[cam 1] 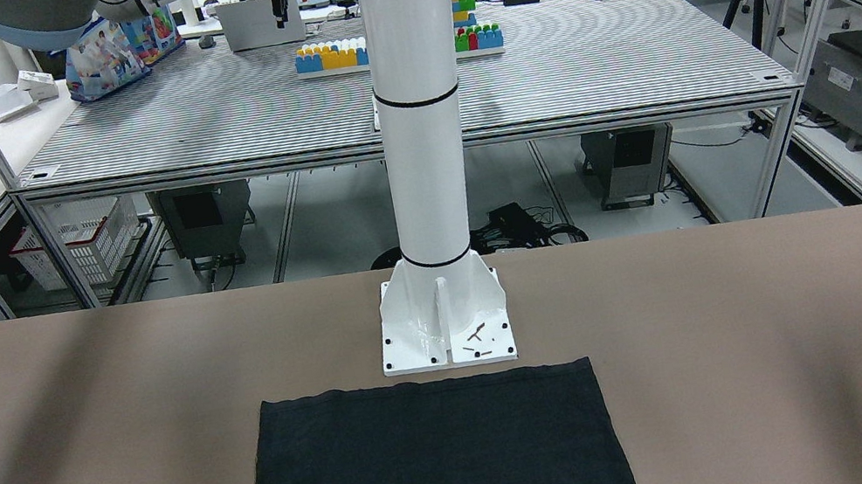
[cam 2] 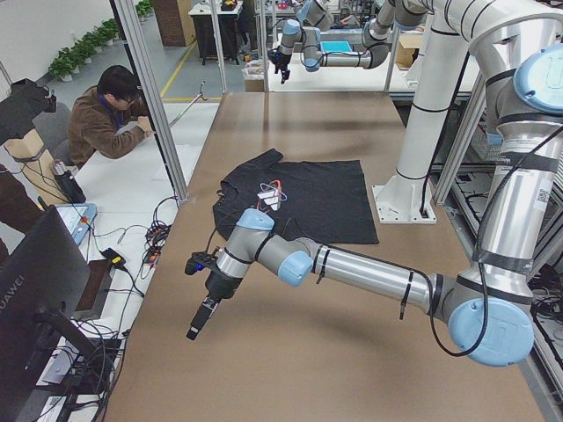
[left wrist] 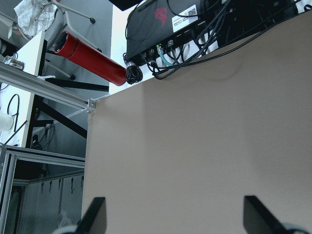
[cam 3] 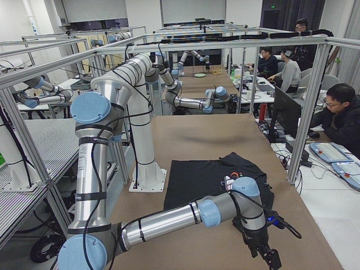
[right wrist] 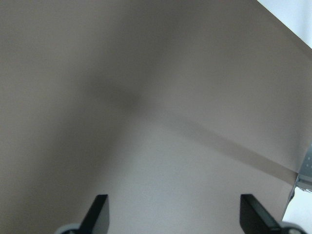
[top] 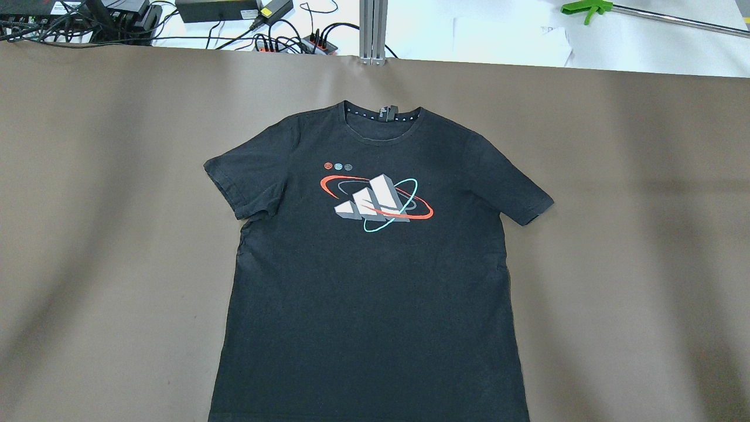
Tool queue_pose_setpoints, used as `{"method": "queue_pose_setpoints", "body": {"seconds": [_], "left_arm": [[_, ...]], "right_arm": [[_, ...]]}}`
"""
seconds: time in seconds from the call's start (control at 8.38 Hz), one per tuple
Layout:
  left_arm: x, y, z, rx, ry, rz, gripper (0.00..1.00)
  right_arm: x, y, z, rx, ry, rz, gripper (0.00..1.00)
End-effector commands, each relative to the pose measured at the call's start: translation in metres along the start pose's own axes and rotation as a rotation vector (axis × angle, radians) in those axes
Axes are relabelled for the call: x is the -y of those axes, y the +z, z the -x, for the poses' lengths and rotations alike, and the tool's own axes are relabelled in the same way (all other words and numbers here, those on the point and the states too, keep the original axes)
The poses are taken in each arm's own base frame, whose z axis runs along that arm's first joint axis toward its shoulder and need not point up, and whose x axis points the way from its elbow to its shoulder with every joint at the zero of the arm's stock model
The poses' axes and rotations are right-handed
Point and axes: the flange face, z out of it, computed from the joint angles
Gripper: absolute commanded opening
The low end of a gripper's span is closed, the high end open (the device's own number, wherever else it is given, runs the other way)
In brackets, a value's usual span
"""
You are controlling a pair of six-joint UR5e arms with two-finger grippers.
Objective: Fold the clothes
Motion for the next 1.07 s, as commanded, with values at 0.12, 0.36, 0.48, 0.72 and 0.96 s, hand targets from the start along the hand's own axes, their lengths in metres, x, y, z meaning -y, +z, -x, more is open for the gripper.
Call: {"method": "queue_pose_setpoints", "body": {"seconds": [0.12, 0.36, 0.48, 0.72, 0.96], "left_arm": [[-0.009, 0.002, 0.001, -0.001, 0.005, 0.008, 1.00], [0.009, -0.006, -0.008, -0.015, -0.001, -0.015, 1.00], [0.025, -0.014, -0.036, -0.045, 0.010, -0.037, 1.00], [0.043, -0.033, -0.131, -0.145, -0.097, -0.054, 1.00], [0.070, -0.060, -0.211, -0.243, -0.206, -0.061, 1.00]], "right_arm": [[0.004, -0.003, -0.004, -0.054, 0.000, 0.003, 0.94], [0.004, 0.010, -0.006, -0.049, 0.054, 0.024, 0.94], [0.009, 0.017, -0.010, -0.050, 0.065, 0.028, 0.94], [0.042, 0.026, -0.017, -0.049, 0.101, -0.006, 0.94], [0.062, 0.061, -0.014, -0.035, 0.179, -0.106, 0.94]]}}
